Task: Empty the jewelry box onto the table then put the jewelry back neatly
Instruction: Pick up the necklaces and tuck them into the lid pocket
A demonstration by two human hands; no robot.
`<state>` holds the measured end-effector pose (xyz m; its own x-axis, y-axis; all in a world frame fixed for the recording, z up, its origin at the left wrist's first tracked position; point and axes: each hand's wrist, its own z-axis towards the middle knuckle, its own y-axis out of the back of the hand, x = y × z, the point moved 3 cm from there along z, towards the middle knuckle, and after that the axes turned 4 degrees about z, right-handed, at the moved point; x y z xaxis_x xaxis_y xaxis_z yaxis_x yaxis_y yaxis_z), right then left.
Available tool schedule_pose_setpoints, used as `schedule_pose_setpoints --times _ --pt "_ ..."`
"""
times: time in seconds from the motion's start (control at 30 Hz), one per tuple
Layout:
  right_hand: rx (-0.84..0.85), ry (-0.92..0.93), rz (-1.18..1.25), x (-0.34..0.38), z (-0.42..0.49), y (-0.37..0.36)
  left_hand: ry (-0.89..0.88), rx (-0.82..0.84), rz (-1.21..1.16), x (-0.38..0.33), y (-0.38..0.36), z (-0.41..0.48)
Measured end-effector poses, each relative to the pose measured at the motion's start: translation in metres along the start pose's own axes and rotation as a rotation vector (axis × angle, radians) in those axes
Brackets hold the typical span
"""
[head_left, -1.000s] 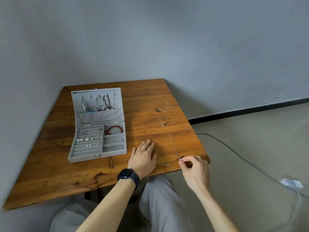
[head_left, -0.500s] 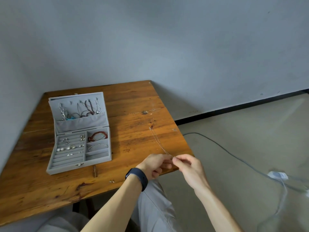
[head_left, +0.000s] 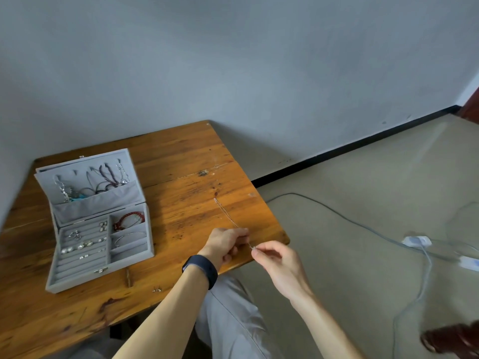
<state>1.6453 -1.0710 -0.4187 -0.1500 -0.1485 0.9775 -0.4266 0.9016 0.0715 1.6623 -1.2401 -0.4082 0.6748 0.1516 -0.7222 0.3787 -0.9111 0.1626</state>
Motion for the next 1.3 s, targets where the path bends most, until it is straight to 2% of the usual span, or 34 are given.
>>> schedule_pose_setpoints --times 0.17,0.47,0.67,0.73,0.83,0.9,1.13,1.3 --pt "-0.002 0.008 -0.008 -0.003 -0.003 0.004 -0.003 -0.045 -0.034 -0.004 0.007 0.002" --pt "0.004 -0.039 -0.01 -0.011 -0.015 0.006 -0.062 0.094 -0.471 -0.015 0.04 0.0" --pt "-0.012 -0.092 0.013 -0.025 -0.028 0.016 -0.122 0.122 -0.616 -0.027 0.073 -0.003" --pt "-0.014 -0.103 0.015 -0.028 -0.03 0.018 -0.079 0.142 -0.603 -0.026 0.082 -0.006" --pt "-0.009 -0.11 0.012 -0.029 -0.03 0.02 0.046 0.284 -0.504 -0.018 0.089 -0.012" --pt "0.007 -0.111 -0.004 -0.029 -0.03 0.018 0.028 0.355 -0.456 -0.014 0.091 -0.016" --pt "0.002 -0.154 0.017 -0.036 -0.03 0.01 -0.192 0.213 -0.544 -0.015 0.111 -0.022" --pt "-0.009 -0.165 0.079 -0.036 -0.032 0.006 -0.163 0.229 -0.511 0.0 0.125 -0.03"
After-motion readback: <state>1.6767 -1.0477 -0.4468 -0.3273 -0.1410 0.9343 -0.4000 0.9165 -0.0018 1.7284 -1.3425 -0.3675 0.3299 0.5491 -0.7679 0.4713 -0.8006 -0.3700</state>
